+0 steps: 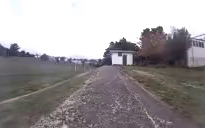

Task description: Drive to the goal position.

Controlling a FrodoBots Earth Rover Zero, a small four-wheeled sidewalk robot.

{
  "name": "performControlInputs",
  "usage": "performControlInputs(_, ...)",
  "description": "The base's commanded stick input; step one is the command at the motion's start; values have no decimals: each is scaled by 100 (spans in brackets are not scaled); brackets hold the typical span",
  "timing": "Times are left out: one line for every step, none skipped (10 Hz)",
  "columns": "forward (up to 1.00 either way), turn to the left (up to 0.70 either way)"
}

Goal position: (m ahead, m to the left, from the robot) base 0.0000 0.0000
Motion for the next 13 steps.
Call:
performControlInputs(60, 0)
performControlInputs(60, 0)
performControlInputs(60, 0)
performControlInputs(60, 0)
performControlInputs(60, 0)
performControlInputs(60, 0)
performControlInputs(60, -1)
performControlInputs(60, -4)
performControlInputs(60, -8)
performControlInputs(60, -11)
performControlInputs(60, -14)
performControlInputs(60, -13)
performControlInputs(60, -11)
